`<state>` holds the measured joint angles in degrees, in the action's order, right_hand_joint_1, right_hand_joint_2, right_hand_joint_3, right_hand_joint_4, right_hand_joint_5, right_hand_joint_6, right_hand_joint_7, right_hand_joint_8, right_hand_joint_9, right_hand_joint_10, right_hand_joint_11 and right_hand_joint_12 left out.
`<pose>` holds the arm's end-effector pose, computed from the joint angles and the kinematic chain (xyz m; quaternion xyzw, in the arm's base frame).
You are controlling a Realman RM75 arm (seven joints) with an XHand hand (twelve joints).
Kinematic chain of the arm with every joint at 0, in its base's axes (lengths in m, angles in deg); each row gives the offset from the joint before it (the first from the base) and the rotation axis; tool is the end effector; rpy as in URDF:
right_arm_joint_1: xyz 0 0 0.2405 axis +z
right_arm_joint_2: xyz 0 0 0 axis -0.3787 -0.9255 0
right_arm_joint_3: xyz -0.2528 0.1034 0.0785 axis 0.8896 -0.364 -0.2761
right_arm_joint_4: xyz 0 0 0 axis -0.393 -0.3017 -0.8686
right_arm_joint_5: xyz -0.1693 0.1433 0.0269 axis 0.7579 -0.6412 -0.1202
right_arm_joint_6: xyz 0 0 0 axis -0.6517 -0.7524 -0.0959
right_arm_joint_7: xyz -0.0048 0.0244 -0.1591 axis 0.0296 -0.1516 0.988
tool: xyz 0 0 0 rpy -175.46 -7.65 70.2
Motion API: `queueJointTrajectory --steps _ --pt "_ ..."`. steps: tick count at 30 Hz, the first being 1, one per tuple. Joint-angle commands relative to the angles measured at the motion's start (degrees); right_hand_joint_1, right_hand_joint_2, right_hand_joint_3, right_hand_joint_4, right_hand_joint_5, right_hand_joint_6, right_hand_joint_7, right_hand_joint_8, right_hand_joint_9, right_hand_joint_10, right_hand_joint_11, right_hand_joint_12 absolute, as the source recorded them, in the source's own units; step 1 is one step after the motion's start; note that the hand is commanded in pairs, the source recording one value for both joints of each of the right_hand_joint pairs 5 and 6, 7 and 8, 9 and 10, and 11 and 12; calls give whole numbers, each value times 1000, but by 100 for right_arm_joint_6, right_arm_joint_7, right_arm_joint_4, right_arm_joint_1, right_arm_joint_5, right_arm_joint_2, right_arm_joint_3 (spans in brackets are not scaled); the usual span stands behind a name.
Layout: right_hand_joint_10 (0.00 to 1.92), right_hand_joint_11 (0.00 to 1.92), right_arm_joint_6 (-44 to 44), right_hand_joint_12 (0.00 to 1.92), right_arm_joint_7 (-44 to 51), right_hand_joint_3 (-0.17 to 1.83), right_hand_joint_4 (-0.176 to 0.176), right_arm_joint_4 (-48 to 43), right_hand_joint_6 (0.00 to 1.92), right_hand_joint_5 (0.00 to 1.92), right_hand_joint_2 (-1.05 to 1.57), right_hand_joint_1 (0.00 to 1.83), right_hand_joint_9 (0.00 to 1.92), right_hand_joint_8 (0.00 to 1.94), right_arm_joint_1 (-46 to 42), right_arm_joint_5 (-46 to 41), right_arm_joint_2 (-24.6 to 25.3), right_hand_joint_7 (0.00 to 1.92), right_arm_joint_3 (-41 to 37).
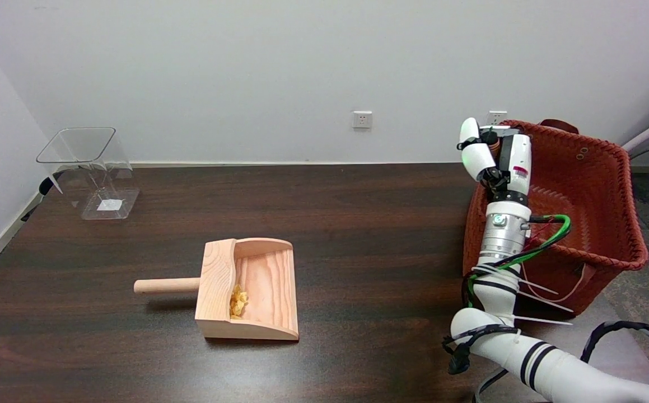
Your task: Place the broom into the brown storage basket.
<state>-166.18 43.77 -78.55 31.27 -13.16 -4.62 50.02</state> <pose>-0.2883 -0.3404 0.3965 0.4704 -0.0325 0.5868 0.6582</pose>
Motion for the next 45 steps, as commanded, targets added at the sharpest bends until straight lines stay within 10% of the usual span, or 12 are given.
queueJointTrajectory --steps 1,7,17,28,45 --pt "992 992 19 992 -51 240 0 -15 992 992 1494 731 992 1612 17 -6 75 1612 46" --pt "507 507 178 507 59 -143 0 -330 507 507 1260 793 507 1106 -90 -48 83 1106 -24" --pt "218 218 419 218 1572 -175 0 -1637 218 218 1080 700 218 669 -582 -387 -163 669 -104" --pt "29 29 347 29 2075 978 0 -2277 29 29 998 440 29 366 -918 -377 -196 366 -210" --pt "0 0 230 0 2386 1307 0 -2967 0 0 1010 329 0 109 -1171 -460 -253 109 -98"
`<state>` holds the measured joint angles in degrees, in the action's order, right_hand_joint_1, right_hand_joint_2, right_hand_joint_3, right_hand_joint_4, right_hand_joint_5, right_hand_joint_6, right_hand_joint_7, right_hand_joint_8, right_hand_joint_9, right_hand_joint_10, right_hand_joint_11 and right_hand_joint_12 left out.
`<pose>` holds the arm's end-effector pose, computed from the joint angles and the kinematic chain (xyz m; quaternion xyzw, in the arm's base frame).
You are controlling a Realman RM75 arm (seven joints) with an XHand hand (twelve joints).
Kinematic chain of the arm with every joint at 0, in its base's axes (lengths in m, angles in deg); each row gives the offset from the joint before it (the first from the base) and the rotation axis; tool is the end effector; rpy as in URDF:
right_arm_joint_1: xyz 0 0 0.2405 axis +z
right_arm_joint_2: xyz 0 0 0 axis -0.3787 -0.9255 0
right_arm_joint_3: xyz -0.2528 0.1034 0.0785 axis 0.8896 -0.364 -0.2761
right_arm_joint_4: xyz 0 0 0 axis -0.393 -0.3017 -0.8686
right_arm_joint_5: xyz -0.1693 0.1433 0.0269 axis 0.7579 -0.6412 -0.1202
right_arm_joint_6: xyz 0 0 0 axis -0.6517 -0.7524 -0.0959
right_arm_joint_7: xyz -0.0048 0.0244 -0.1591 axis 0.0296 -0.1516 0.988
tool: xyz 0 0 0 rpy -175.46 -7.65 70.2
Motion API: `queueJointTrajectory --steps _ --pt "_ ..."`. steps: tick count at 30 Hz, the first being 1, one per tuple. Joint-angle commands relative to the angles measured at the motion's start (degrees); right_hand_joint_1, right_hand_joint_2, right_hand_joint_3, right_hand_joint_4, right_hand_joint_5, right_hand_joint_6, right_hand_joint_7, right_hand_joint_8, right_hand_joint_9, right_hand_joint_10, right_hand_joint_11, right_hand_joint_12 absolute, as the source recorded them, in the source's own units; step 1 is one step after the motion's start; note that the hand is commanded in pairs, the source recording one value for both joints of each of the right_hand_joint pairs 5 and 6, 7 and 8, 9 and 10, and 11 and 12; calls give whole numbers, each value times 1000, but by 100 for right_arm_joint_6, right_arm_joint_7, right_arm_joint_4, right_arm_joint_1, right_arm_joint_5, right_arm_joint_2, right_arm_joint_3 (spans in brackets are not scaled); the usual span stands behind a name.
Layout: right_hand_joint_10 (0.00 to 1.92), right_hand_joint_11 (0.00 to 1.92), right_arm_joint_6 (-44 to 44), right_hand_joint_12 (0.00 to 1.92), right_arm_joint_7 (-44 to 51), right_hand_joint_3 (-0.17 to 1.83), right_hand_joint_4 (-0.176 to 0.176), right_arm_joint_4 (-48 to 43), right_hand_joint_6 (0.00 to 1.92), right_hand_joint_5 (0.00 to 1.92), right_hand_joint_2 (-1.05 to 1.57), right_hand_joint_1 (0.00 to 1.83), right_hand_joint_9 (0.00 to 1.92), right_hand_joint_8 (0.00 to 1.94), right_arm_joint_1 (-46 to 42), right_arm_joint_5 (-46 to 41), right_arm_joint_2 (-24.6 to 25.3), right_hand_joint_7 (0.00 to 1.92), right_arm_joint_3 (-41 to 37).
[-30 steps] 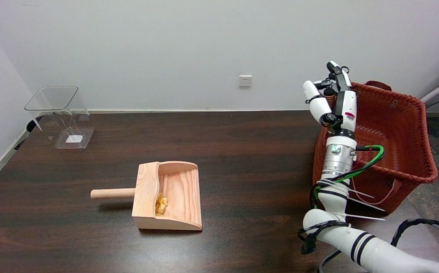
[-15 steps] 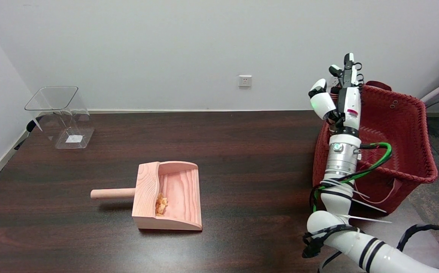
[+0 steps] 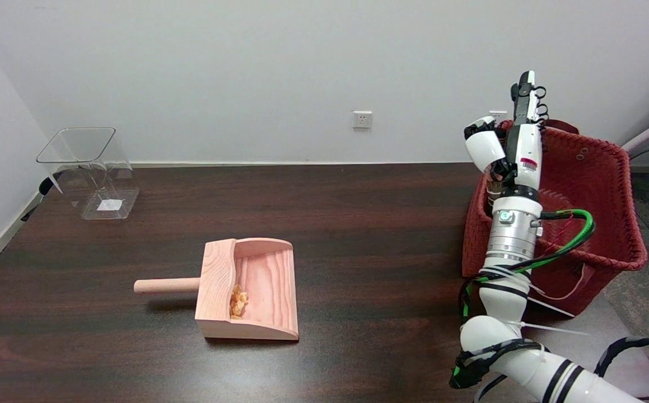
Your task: Place the broom into the brown storage basket.
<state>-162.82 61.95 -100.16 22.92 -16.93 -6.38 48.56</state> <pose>-0.2486 -0.3134 0.3733 0.4678 -0.0246 0.5630 0.6809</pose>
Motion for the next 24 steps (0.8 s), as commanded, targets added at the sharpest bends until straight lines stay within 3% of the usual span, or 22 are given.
queueJointTrajectory --steps 1,5,11,15,24 --pt "0 0 -173 0 555 1311 0 -810 0 0 1009 325 0 103 -340 -72 -91 103 58" --pt "0 0 -582 0 513 1314 0 -849 0 0 1046 310 0 100 -340 30 -133 100 120" --pt "0 0 -1299 0 519 868 0 -938 0 0 1037 398 0 141 -352 276 -190 141 150" --pt "0 0 -1551 0 568 714 0 -1143 0 0 1003 434 0 161 -457 254 -381 161 172" --pt "0 0 -1885 0 568 695 0 -1185 0 0 1025 455 0 172 -955 115 -603 172 -346"
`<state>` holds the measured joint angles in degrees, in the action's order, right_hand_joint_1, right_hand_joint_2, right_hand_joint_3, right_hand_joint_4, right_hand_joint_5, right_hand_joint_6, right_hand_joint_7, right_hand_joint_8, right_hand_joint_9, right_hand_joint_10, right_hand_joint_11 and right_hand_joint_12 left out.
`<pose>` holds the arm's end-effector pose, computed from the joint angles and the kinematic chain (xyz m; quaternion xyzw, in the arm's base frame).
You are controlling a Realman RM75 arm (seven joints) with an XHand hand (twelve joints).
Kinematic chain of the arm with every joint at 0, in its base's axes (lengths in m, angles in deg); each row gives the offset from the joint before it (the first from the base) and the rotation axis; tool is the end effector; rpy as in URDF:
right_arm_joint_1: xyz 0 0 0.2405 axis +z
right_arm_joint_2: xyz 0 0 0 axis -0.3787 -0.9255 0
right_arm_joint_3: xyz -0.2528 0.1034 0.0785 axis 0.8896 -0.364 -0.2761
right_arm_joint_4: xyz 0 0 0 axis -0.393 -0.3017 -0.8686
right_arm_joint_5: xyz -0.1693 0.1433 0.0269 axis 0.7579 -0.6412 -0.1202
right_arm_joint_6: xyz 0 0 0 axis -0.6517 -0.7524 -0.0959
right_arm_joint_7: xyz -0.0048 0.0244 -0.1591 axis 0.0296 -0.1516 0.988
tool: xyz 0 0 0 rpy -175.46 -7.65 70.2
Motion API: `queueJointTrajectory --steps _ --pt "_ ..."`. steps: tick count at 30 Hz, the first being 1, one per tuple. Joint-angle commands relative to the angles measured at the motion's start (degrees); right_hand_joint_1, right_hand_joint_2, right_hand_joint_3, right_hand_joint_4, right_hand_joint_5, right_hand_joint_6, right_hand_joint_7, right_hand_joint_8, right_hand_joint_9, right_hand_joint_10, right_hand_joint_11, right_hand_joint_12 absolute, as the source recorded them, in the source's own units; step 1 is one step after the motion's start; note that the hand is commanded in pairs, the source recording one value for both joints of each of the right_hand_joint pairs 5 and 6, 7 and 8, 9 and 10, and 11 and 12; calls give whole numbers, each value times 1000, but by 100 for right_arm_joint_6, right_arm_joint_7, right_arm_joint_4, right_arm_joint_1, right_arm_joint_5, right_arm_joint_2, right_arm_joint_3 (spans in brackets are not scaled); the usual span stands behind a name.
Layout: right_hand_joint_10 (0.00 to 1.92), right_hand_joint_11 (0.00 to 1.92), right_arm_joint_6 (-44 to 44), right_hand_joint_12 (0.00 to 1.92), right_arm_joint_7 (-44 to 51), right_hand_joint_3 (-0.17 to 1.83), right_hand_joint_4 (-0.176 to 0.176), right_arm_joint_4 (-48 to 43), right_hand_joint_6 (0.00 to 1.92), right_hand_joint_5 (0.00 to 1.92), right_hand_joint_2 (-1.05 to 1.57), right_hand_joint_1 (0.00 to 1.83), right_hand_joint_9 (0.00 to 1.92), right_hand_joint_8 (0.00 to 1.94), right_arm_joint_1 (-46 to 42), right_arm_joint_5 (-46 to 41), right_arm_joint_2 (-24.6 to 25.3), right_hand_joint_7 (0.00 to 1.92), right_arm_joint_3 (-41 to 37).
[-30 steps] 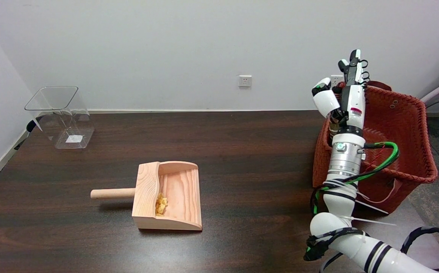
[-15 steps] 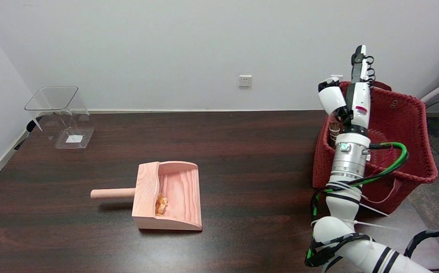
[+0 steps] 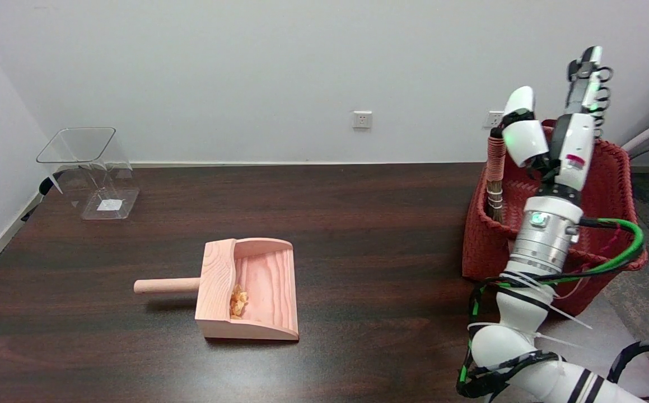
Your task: Place the broom into the brown storage basket.
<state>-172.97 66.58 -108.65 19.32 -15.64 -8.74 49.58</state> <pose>-0.2141 -0.2740 0.3744 0.4463 0.0498 0.5974 0.6645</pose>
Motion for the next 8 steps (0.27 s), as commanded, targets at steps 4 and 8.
queueJointTrajectory --steps 4,8 --pt "0 0 -848 0 50 774 0 -309 0 0 1008 452 0 169 -861 -63 -373 169 -794" --pt "0 0 -914 0 26 752 0 -205 0 0 998 459 0 168 -949 -63 -341 168 -977"
